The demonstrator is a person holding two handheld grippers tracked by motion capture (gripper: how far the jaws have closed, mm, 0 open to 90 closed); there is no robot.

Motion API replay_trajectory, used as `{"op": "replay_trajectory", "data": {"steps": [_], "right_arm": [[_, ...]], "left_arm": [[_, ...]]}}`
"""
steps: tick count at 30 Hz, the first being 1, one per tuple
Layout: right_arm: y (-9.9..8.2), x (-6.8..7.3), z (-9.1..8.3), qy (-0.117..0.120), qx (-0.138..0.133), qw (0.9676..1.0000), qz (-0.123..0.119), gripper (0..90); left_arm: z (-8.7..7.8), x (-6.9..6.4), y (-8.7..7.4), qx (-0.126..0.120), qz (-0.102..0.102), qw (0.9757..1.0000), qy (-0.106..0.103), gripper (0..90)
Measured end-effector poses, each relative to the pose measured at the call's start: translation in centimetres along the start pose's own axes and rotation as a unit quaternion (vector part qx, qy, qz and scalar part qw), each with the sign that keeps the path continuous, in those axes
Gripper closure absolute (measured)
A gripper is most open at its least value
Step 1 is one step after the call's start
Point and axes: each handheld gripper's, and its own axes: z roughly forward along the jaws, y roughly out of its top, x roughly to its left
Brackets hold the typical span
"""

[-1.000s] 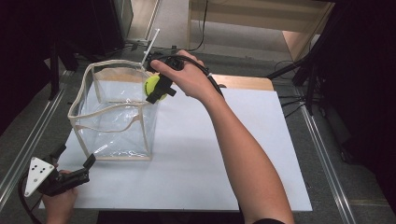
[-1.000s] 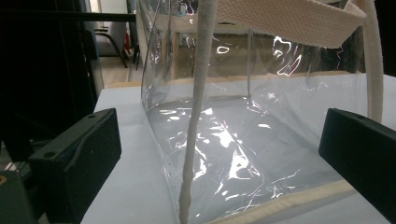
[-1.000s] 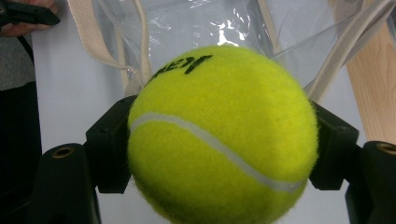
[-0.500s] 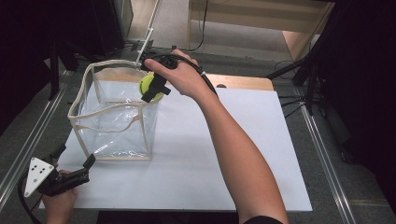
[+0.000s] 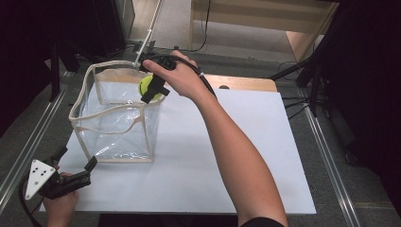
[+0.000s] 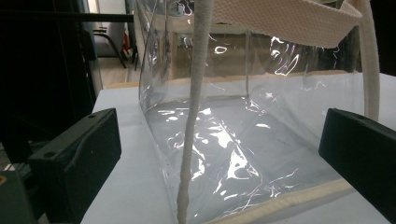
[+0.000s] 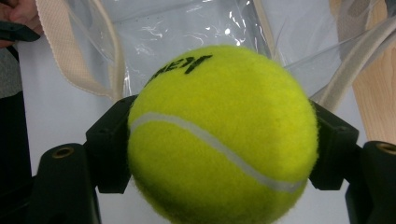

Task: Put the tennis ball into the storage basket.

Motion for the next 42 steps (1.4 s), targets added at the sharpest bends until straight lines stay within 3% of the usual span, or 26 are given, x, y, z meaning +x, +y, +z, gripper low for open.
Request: {"op": "replay_trajectory", "data": {"steps": [36, 42], "right_arm": [[0.9, -0.3, 3.7, -0.001, 0.031, 0.9995, 0.005, 23.2], [0.7, -0.5, 4.0, -0.011, 0.034, 0.9991, 0.022, 21.7]], "left_arm": [[0.0, 0.1, 0.0, 0.001, -0.001, 1.0000, 0.001, 0.0], [0.0, 0.1, 0.0, 0.001, -0.001, 1.0000, 0.000, 0.0]]}}
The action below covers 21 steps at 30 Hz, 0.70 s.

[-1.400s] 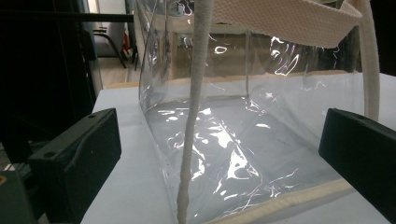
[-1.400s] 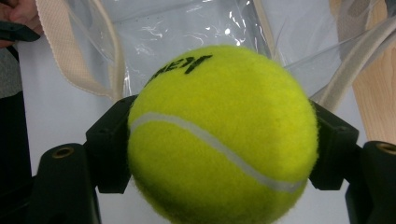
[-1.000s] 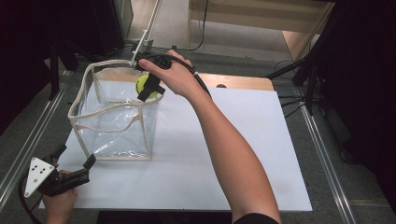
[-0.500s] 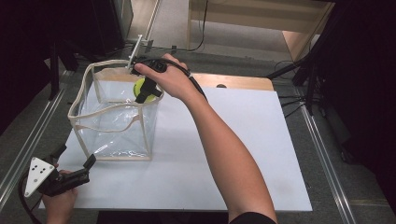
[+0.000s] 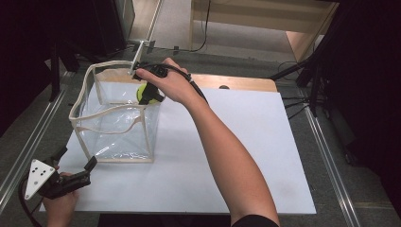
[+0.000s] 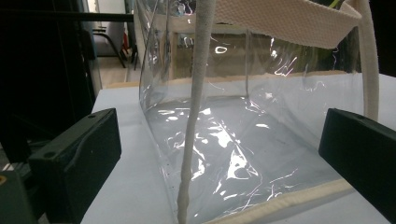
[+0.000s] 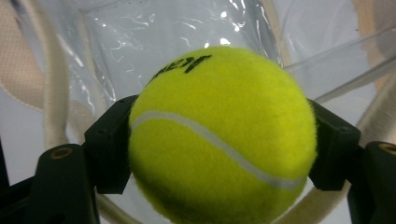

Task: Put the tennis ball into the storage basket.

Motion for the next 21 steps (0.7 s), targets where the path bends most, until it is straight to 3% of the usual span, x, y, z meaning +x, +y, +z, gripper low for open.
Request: {"op": "replay_trajectory", "data": {"steps": [3, 4, 6, 8, 21], "right_arm": [[-0.1, -0.1, -0.2, -0.003, -0.007, 0.9999, 0.009, 18.2], [-0.2, -0.1, -0.4, -0.014, -0.012, 0.9997, 0.015, 17.6], [-0.3, -0.1, -0.8, -0.016, -0.017, 0.9996, 0.016, 10.4], [-0.4, -0.1, -1.1, -0.009, -0.026, 0.9995, 0.017, 10.4], [-1.6, 0.1, -3.0, -0.018, -0.052, 0.9980, 0.029, 10.4]], "left_arm": [[0.0, 0.0, 0.0, 0.000, 0.000, 1.0000, 0.000, 0.0], [0.0, 0.0, 0.0, 0.000, 0.000, 1.0000, 0.000, 0.0], [0.0, 0.0, 0.0, 0.000, 0.001, 1.0000, -0.001, 0.0], [0.0, 0.0, 0.0, 0.000, 0.001, 1.0000, -0.001, 0.0], [0.0, 0.0, 0.0, 0.001, 0.002, 1.0000, -0.002, 0.0]]}}
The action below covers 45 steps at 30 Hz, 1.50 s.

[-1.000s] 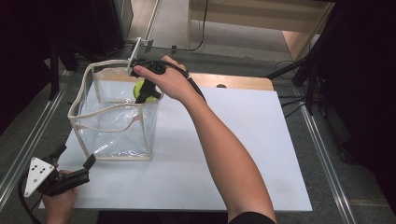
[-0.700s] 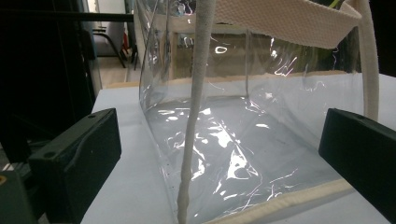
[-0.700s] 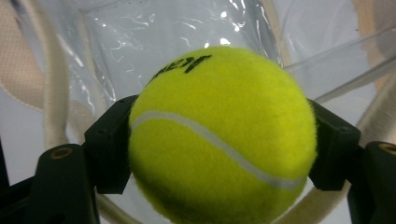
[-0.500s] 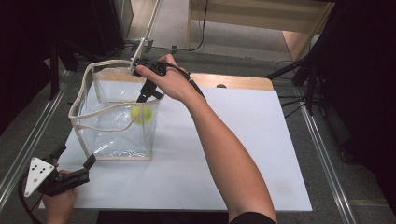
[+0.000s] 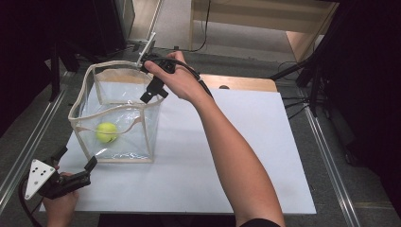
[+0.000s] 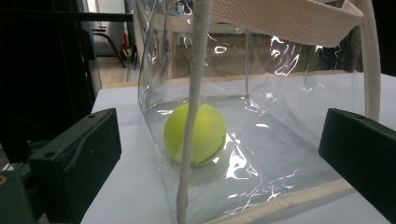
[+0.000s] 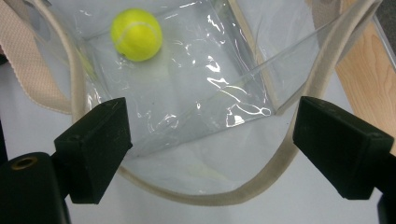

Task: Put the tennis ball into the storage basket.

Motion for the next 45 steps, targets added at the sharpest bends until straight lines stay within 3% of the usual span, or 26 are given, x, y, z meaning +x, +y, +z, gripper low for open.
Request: {"op": "replay_trajectory", "data": {"steps": [23, 45], "right_arm": [[-3.4, -0.7, -1.7, -0.009, -0.010, 0.9997, 0.019, 10.4], [-6.8, -0.5, -1.2, -0.016, -0.009, 0.9993, 0.032, 10.4]], "left_arm": [[0.0, -0.1, 0.0, 0.000, 0.000, 1.0000, 0.000, 0.0], [0.0, -0.1, 0.0, 0.001, 0.002, 1.0000, 0.002, 0.0]]}}
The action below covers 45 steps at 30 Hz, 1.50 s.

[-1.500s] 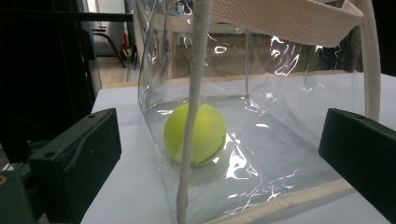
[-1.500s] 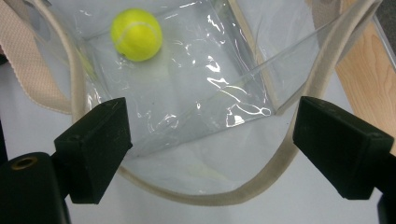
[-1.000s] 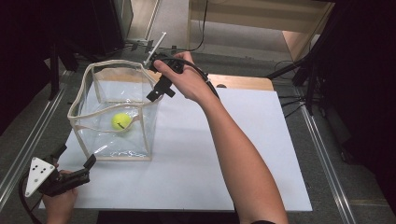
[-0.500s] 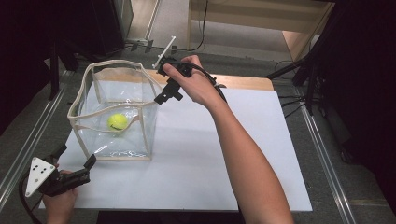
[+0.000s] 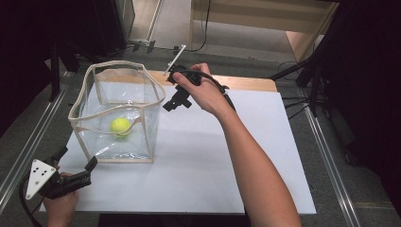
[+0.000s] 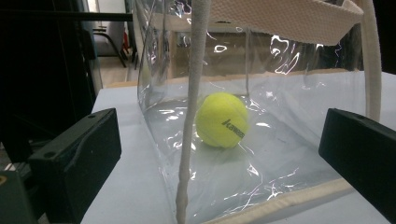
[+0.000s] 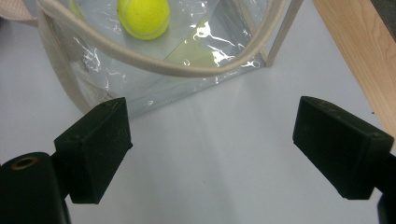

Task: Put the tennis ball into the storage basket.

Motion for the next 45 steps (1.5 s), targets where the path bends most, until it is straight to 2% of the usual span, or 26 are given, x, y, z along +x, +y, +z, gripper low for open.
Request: {"op": "replay_trajectory", "data": {"steps": [1, 3, 8, 15, 26, 29, 30, 34, 43, 45], "right_arm": [[-0.2, -0.1, 0.0, 0.000, -0.002, 1.0000, -0.007, 10.4], [-0.5, 0.1, 0.0, -0.003, -0.001, 1.0000, 0.001, 10.4], [-1.5, 0.2, 0.3, -0.002, -0.006, 1.0000, -0.001, 10.4], [-3.0, 0.4, 0.8, -0.004, -0.010, 0.9999, 0.011, 10.4], [-5.8, 1.0, 1.3, -0.004, -0.028, 0.9995, 0.016, 10.4], [-6.5, 1.2, 1.4, -0.004, -0.033, 0.9992, 0.023, 10.4], [-6.7, 1.2, 1.5, -0.003, -0.039, 0.9991, 0.016, 10.4], [-7.5, 1.4, 1.4, -0.006, -0.052, 0.9982, 0.029, 10.4], [-9.2, 1.8, 1.4, -0.012, -0.063, 0.9974, 0.033, 10.4], [-9.5, 1.9, 1.3, -0.015, -0.068, 0.9966, 0.043, 10.4]], "left_arm": [[0.0, 0.0, 0.0, 0.001, -0.001, 1.0000, -0.001, 0.0], [0.0, 0.0, 0.0, -0.001, -0.001, 1.0000, -0.001, 0.0], [0.0, 0.0, 0.0, 0.000, -0.001, 1.0000, 0.000, 0.0], [0.0, 0.0, 0.0, 0.000, -0.001, 1.0000, -0.001, 0.0], [0.0, 0.0, 0.0, 0.001, 0.001, 1.0000, 0.001, 0.0], [0.0, 0.0, 0.0, 0.002, 0.001, 1.0000, 0.000, 0.0], [0.0, 0.0, 0.0, 0.002, 0.001, 1.0000, 0.000, 0.0], [0.0, 0.0, 0.0, 0.001, 0.003, 1.0000, -0.001, 0.0], [0.0, 0.0, 0.0, 0.003, 0.003, 1.0000, 0.000, 0.0], [0.0, 0.0, 0.0, 0.003, 0.004, 1.0000, 0.000, 0.0]]}}
